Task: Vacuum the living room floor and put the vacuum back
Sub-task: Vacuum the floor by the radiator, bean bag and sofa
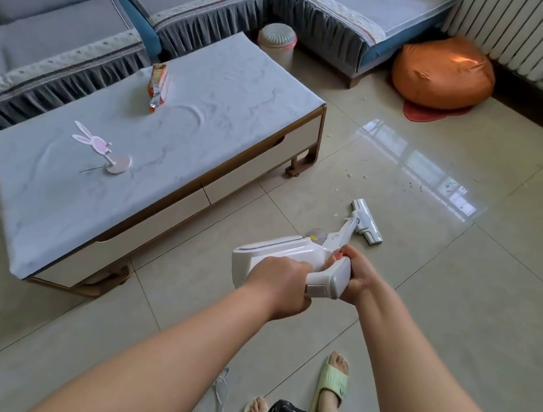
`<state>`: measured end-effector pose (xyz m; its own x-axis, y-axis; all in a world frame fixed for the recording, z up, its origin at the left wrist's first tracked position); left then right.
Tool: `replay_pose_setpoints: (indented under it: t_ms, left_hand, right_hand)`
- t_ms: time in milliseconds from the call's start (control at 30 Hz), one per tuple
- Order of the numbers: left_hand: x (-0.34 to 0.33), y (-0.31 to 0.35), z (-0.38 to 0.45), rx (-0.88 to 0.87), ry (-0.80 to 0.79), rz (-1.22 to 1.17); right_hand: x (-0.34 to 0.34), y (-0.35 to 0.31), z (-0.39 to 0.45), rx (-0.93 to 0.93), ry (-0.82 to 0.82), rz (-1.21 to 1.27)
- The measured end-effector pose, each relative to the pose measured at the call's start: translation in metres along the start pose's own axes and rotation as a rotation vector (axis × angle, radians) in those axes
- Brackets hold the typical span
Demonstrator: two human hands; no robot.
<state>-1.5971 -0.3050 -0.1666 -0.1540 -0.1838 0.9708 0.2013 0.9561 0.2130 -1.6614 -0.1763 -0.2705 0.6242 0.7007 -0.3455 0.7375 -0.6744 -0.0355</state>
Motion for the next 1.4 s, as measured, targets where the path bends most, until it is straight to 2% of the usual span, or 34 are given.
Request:
replay_pose_setpoints:
  t_ms: [900,1200,1400]
  left_hand:
    - [-0.029,0.100,0.145,0.009,-0.045,-0.086]
    - [-0.024,0.091,0.146,0.057,-0.010,-0.122]
    - [-0.014,0.067,0.098,0.032,0.055,-0.084]
  right_hand:
    - [0.035,-0.174,0.001,0.033,0.098,-0.040]
    - [0.021,-0.170,-0.006,0.067,0.100,-0.051]
    - [0.012,-0.120,-0.017,0.070,0.056,-0.078]
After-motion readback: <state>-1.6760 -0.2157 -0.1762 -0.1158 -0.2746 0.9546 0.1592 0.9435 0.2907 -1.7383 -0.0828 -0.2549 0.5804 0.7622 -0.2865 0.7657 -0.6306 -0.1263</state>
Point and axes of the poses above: each hand's wrist, its own z-axis towards the middle knuckle, its own x-axis out of the back of the hand, y = z × x, the point moved 3 cm from there along z, towards the middle knuckle, and after that the axes turned 12 degrees about y, right-handed, at the moved point
